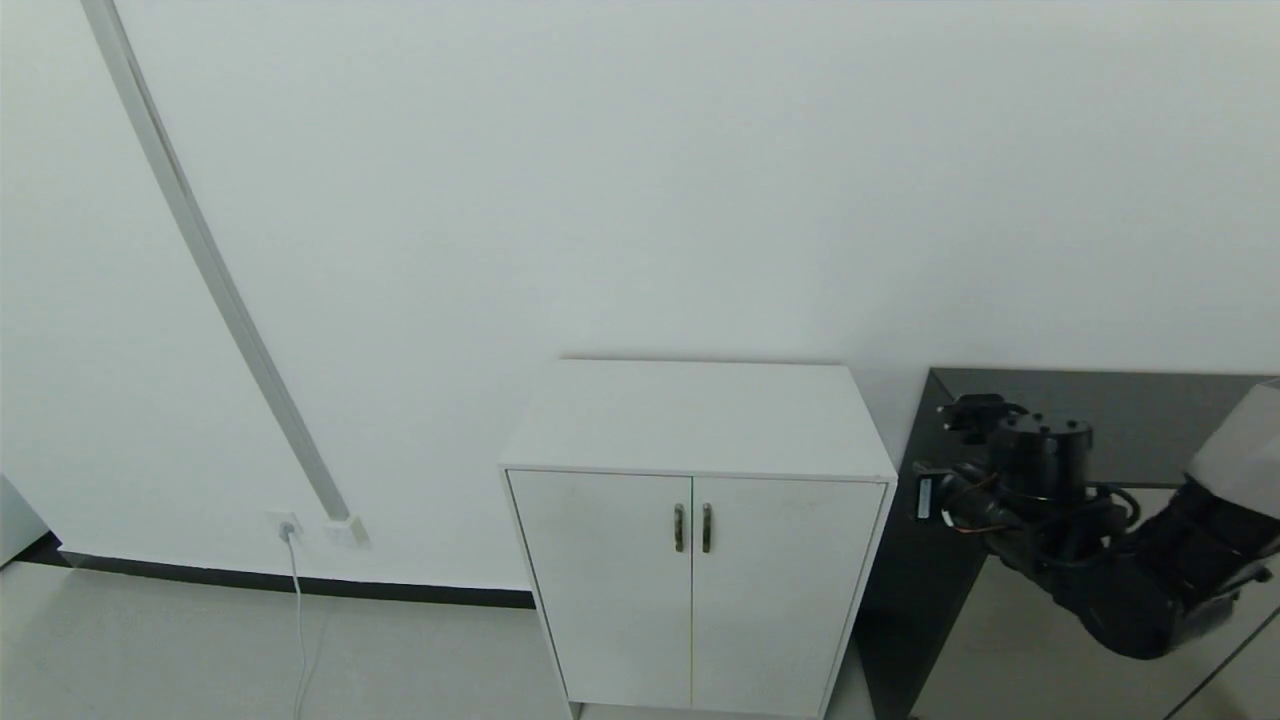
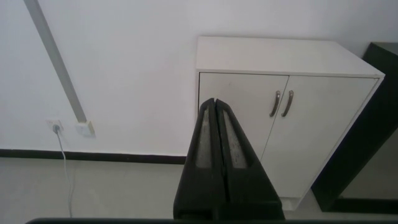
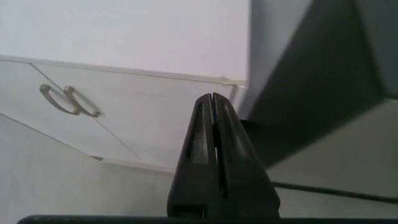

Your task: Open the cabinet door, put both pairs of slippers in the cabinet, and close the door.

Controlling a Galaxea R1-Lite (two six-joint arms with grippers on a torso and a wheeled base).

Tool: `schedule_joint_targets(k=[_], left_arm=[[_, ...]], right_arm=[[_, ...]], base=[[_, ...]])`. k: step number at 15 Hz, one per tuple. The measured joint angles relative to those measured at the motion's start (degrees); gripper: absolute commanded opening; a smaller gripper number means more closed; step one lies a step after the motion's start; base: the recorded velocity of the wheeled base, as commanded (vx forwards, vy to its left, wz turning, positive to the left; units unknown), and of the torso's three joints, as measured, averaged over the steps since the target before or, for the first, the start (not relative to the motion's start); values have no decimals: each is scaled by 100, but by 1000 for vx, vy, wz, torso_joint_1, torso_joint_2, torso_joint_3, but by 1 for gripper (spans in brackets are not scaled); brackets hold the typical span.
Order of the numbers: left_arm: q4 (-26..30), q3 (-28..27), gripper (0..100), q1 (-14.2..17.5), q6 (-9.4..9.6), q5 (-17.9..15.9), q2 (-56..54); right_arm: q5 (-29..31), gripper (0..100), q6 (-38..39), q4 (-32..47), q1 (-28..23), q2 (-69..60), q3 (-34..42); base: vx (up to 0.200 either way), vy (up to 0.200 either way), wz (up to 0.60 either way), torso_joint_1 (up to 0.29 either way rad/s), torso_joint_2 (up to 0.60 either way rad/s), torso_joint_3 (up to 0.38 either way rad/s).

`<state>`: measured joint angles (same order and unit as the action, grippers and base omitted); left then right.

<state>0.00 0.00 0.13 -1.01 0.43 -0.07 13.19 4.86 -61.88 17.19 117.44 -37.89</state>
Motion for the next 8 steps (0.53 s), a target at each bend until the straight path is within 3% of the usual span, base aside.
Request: schedule_joint_targets(k=[8], left_arm=[[0, 0, 0, 0, -10, -2, 0]], right_arm=[[41, 0, -364, 55, -1301, -2588, 2249]], base=[[0, 0, 0, 0, 0, 0]])
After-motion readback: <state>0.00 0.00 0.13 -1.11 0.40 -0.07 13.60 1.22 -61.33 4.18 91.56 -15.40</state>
